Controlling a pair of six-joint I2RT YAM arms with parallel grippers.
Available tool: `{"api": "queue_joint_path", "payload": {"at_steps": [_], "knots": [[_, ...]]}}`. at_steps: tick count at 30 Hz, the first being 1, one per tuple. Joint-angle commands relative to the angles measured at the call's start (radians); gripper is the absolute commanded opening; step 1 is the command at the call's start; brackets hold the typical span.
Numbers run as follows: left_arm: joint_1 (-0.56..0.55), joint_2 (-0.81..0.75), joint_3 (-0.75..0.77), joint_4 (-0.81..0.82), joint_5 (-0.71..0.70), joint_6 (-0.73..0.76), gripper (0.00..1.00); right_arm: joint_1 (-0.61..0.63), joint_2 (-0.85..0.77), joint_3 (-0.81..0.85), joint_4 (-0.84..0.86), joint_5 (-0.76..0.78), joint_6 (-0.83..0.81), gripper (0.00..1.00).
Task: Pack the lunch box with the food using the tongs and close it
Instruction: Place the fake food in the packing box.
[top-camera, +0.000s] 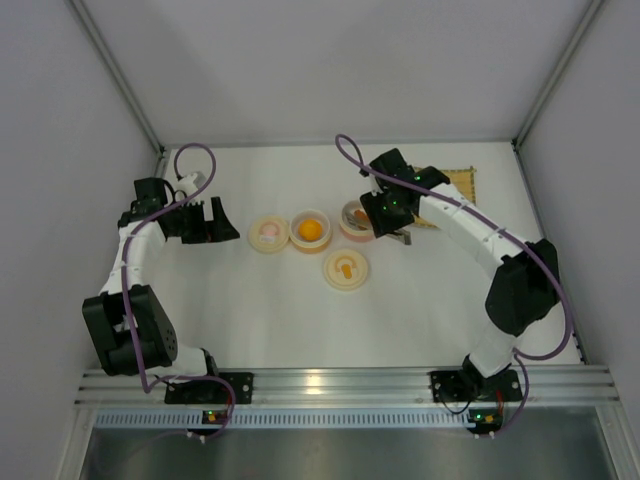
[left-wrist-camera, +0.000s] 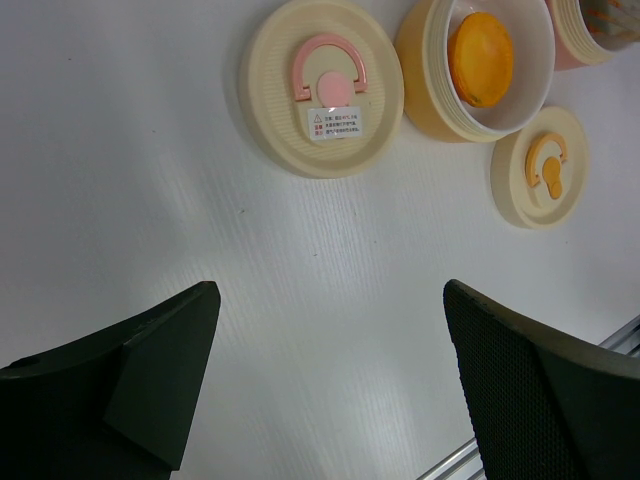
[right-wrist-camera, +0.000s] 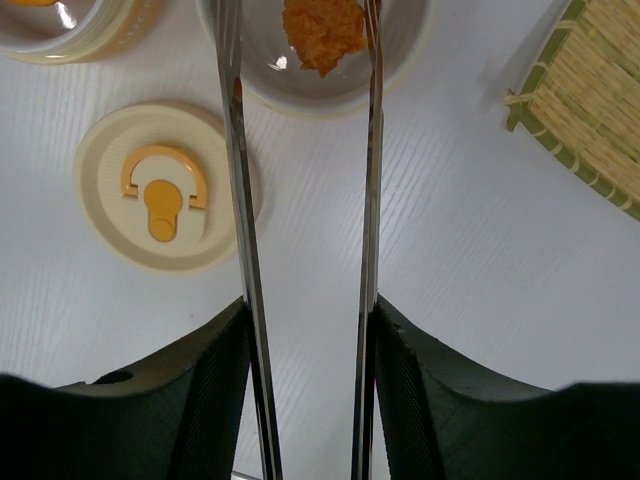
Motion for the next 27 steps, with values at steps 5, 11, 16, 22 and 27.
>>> {"api": "queue_joint_path", "payload": {"at_steps": [5, 11, 16, 22, 27], "knots": [[0.006, -0.013, 0.028, 0.022, 0.015, 0.011, 0.98, 0.019, 0.014, 0.024, -0.033, 0.017, -0.005, 0.47], [0.006, -0.010, 0.027, 0.024, 0.015, 0.006, 0.98, 0.019, 0.005, 0.024, -0.033, 0.032, -0.011, 0.38], [0.006, -0.010, 0.027, 0.024, 0.016, 0.008, 0.98, 0.019, 0.003, 0.021, -0.036, 0.055, -0.027, 0.31], [0.006, -0.008, 0.028, 0.028, 0.015, 0.008, 0.98, 0.019, -0.003, 0.024, -0.036, 0.081, -0.031, 0.29], [0.006, -0.007, 0.027, 0.028, 0.015, 0.005, 0.98, 0.019, -0.020, 0.026, -0.022, 0.107, -0.031, 0.27]]}}
